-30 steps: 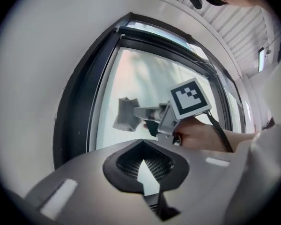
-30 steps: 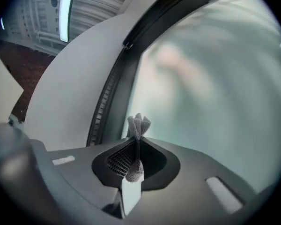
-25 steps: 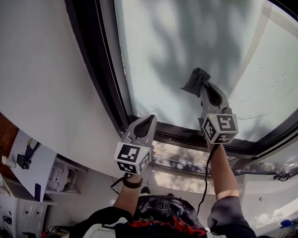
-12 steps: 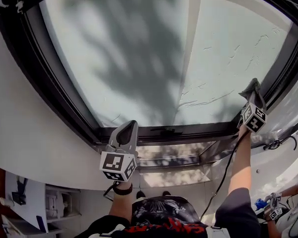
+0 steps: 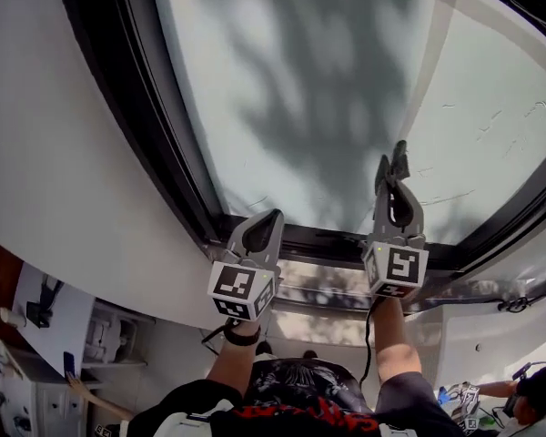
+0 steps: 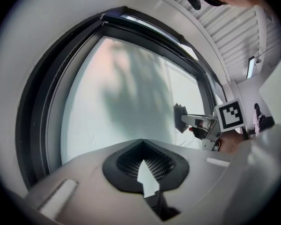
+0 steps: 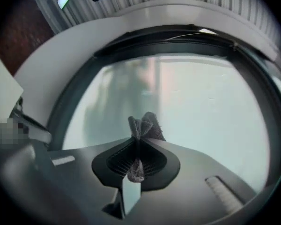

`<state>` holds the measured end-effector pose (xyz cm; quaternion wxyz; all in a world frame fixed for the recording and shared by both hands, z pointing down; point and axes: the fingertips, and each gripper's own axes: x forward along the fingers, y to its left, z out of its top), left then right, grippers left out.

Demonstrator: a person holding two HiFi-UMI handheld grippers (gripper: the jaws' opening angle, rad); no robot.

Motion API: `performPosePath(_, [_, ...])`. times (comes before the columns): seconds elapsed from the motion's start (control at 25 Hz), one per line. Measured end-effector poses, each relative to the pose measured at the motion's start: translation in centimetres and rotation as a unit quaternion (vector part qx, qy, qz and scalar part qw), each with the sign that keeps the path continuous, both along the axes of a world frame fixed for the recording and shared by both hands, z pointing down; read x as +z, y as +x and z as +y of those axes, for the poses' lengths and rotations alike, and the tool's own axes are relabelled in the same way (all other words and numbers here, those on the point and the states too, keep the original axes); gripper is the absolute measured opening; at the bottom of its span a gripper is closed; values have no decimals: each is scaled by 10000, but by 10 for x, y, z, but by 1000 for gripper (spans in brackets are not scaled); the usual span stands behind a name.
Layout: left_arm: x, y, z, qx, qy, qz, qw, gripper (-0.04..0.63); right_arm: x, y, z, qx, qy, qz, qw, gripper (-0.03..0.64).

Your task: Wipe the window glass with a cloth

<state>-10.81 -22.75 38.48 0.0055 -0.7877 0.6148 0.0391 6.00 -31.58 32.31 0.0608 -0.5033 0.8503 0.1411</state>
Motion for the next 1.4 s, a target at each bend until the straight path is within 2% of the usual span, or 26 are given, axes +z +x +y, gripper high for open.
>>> performPosePath(0.08, [5,-14,5,-163,-91,24,9998,-8,-4,-92,30,-1264,-17,-129,9919,28])
performPosePath(0.12, [7,-23,9,-262,-125,57,9996,-8,-7,-134,45,-1941,-42,-255,9806,28])
performPosePath(0.2, [9,-42,17,-465,-160,151,9987,-8,-11,-206,70,-3167,-207,-425,9473,28])
performPosePath(0.24, [9,-51,20,-569,-160,191,9981,-8,-11,-235,76,-3582,-345,-420,9321,28])
performPosePath(0.28, [8,-61,24,-684,-157,207,9973,-8,-8,-262,76,-3816,-513,-342,9223,28])
performPosePath(0.32, [8,-71,27,-803,-164,200,9964,-12,-2,-284,71,-3884,-703,-208,9186,28])
performPosePath(0.36, [8,-79,30,-905,-189,183,9955,-15,7,-299,61,-3813,-885,-62,9202,28])
performPosePath(0.44, [10,-87,34,-985,-217,194,9947,-12,25,-303,37,-3375,-1085,213,9348,28])
performPosePath(0.52, [11,-85,36,-938,-179,243,9951,-12,40,-277,17,-2877,-1113,351,9506,28])
performPosePath(0.6, [10,-78,30,-802,-146,262,9963,-12,45,-229,1,-2437,-1062,280,9636,28])
performPosePath(0.76, [9,-53,14,-431,-100,224,9988,-12,41,-101,-19,-1480,-743,55,9862,28])
performPosePath(0.92, [6,-19,4,-22,-51,151,9999,-12,45,48,-42,-221,-780,-146,9966,28])
performPosePath(1.0, [7,-1,0,156,-50,106,9998,-12,52,136,-58,644,-888,-251,9936,28])
performPosePath(1.04, [7,8,-2,236,-50,94,9997,-12,57,182,-65,1150,-964,-284,9883,28])
performPosePath(1.12, [6,21,-6,363,-41,93,9993,-12,66,271,-74,2254,-1093,-351,9675,28])
performPosePath(1.2, [6,30,-8,445,-28,92,9990,-12,76,341,-76,3268,-1191,-374,9368,26])
performPosePath(1.24, [5,34,-8,471,-21,91,9988,-12,79,363,-73,3591,-1205,-386,9247,26])
performPosePath(1.28, [5,38,-8,487,-18,92,9988,-12,80,373,-69,3755,-1187,-416,9183,26])
performPosePath(1.32, [6,40,-8,496,-22,95,9987,-12,80,373,-64,3778,-1135,-455,9178,26])
performPosePath(1.36, [7,43,-8,504,-31,96,9987,-12,78,363,-57,3671,-1051,-497,9229,26])
performPosePath(1.4, [7,44,-9,511,-41,95,9986,-12,74,343,-51,3431,-929,-533,9332,26])
